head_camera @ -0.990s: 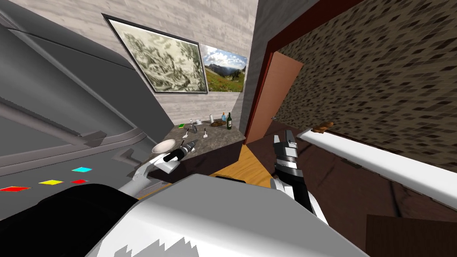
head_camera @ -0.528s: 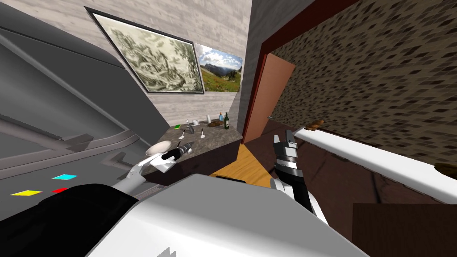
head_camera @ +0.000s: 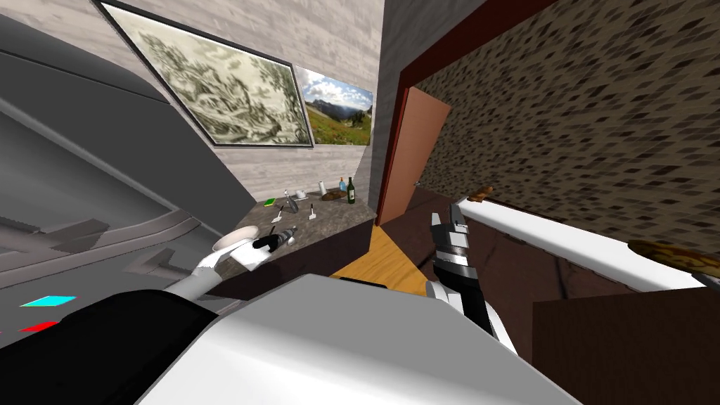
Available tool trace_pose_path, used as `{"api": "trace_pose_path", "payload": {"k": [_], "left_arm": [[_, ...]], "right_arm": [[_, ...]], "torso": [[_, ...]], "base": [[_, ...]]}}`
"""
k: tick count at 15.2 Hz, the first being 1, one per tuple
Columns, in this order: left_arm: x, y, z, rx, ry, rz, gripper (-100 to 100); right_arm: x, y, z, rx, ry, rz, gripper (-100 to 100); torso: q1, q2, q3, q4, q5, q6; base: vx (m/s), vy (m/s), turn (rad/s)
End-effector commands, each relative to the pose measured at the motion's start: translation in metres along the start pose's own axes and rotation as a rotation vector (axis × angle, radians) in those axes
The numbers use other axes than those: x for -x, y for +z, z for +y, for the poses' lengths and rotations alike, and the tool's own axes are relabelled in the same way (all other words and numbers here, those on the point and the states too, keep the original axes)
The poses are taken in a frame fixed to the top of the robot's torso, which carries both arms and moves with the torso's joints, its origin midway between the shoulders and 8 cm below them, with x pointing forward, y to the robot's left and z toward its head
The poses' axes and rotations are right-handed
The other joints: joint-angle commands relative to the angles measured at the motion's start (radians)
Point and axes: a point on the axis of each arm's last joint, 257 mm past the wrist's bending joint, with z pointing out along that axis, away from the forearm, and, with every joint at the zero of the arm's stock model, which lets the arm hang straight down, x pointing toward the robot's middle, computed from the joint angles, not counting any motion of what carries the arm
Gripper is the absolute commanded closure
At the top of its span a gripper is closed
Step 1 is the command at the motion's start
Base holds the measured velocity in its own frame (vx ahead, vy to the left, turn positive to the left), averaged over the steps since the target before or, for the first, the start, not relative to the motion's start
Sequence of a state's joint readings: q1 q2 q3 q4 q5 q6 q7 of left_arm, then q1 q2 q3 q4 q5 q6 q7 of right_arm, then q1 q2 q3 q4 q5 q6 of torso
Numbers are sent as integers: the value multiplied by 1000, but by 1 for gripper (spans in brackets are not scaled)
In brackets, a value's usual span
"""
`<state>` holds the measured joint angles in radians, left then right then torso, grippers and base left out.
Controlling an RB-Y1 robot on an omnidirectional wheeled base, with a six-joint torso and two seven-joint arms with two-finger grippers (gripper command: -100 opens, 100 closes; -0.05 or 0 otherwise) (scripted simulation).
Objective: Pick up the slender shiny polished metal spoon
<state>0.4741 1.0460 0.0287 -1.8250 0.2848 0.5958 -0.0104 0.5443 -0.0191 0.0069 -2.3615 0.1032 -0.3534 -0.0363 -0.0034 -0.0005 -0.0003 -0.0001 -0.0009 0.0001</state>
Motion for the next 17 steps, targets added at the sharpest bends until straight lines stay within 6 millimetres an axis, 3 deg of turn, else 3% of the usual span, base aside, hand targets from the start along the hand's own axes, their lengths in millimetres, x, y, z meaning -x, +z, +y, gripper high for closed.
{"api": "trace_pose_path", "payload": {"k": [1, 7, 8, 12, 13, 14, 17], "left_arm": [[4, 0, 19, 58, 16, 0, -100], [10, -2, 68, 201, 47, 9, -100], [10, -1, 56, 171, 42, 5, -100], [3, 9, 76, 189, 27, 1, -100], [4, 6, 73, 188, 30, 2, -100], [4, 6, 73, 187, 30, 2, 100], [5, 6, 75, 191, 31, 1, 100]], "right_arm": [[0, 0, 0, 0, 0, 0, 0], [0, 0, 0, 0, 0, 0, 0], [0, 0, 0, 0, 0, 0, 0], [0, 0, 0, 0, 0, 0, 0], [0, 0, 0, 0, 0, 0, 0], [0, 0, 0, 0, 0, 0, 0], [0, 0, 0, 0, 0, 0, 0]], "torso": [[0, 0, 0, 0, 0, 0], [0, 0, 0, 0, 0, 0], [0, 0, 0, 0, 0, 0], [6, -1, -1, 0, 1, 0], [7, -1, -1, 0, 2, 0], [6, -1, -1, 0, 2, 0], [4, -1, 0, 0, 2, 2]], "base": [[8, -42, -79], [13, -46, -96], [10, -28, -33], [26, 31, -67], [19, 29, -24], [7, 11, -2], [0, 5, 13]]}}
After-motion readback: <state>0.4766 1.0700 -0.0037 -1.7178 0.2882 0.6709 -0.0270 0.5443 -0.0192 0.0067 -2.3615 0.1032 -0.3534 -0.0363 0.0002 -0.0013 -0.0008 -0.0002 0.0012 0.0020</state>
